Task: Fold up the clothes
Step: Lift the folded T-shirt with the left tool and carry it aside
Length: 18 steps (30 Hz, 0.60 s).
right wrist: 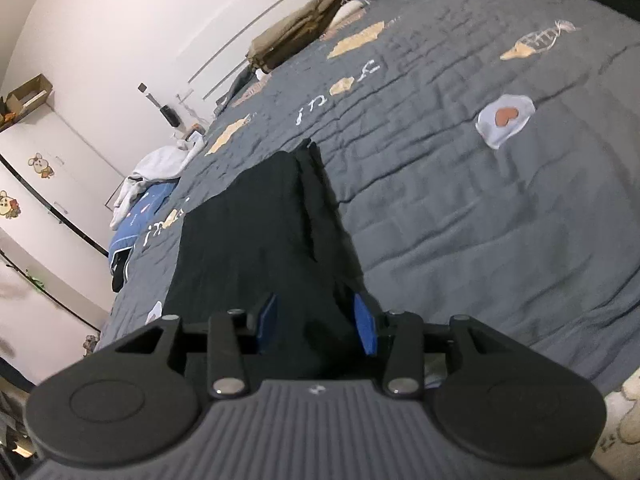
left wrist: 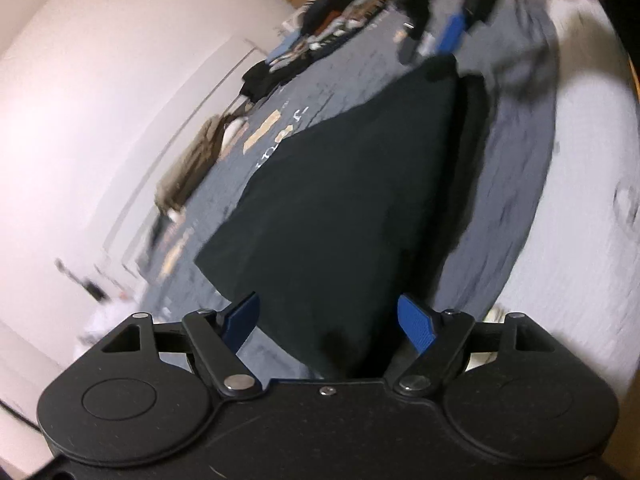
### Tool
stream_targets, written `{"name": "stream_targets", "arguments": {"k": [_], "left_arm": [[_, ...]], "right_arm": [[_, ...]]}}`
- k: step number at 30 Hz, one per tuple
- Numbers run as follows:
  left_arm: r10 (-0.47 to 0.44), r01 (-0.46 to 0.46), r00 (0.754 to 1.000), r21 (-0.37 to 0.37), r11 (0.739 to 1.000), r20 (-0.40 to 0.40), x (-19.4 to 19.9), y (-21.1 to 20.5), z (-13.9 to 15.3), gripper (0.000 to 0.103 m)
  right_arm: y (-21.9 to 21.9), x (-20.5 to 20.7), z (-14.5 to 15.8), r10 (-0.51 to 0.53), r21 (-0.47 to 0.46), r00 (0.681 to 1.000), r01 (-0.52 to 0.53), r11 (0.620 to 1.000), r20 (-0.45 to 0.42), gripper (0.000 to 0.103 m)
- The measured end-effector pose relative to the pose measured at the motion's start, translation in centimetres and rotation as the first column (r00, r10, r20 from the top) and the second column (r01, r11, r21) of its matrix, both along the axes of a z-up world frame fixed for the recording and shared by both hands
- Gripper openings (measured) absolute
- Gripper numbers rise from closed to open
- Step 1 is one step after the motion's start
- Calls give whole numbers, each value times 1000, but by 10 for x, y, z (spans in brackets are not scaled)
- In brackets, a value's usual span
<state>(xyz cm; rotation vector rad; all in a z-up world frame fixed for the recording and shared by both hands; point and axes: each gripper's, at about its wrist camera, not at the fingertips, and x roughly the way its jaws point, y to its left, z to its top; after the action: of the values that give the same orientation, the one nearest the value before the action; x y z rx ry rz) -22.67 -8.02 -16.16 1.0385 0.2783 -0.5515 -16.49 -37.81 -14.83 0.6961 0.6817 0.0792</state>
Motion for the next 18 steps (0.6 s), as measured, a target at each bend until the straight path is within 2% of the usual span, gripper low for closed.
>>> {"name": "stream_targets", "arguments": {"k": [1,4,6,7,8,9,10,12,15,18], "left_arm": [[-8,8,1000,32,999,22,-1,-2,-5,73],[-11,10,1000,68,998,17,1,-5,-13,57],[-27,26,1000,87,996,11,2,-4,-17,27],[-30,29,1000,91,995,7,2,-4,-17,22],[-33,32,999,95,995,5,3,-4,-17,13],[-33,30,999,106,994,22,2,-2,-16,12],[-32,27,999,116,993,35,1,0,-16,11],[-7,3,999,111,994,41,1,7,-10,7],[27,-30,999,105,994,30,3,14,-6,6],[49,-47,999,90,995,-21,6,16,-6,11]], "right_arm": [[0,0,-2,-2,1,1000,2,1000,-4,42],[2,0,-5,-1,4,1000,1,1000,4,42],[2,-1,-6,0,15,1000,0,1000,12,37],[1,-2,-6,-3,32,1000,3,999,15,35],[-1,-3,-6,-6,49,1000,5,999,18,24],[-2,-4,-5,-6,70,1000,5,998,23,11],[-4,-5,-3,0,103,1000,-3,995,29,8],[-3,-9,2,16,135,998,-23,991,55,7],[1,-12,9,36,113,997,-44,993,71,7],[7,-7,3,37,25,999,-37,999,6,7]]}}
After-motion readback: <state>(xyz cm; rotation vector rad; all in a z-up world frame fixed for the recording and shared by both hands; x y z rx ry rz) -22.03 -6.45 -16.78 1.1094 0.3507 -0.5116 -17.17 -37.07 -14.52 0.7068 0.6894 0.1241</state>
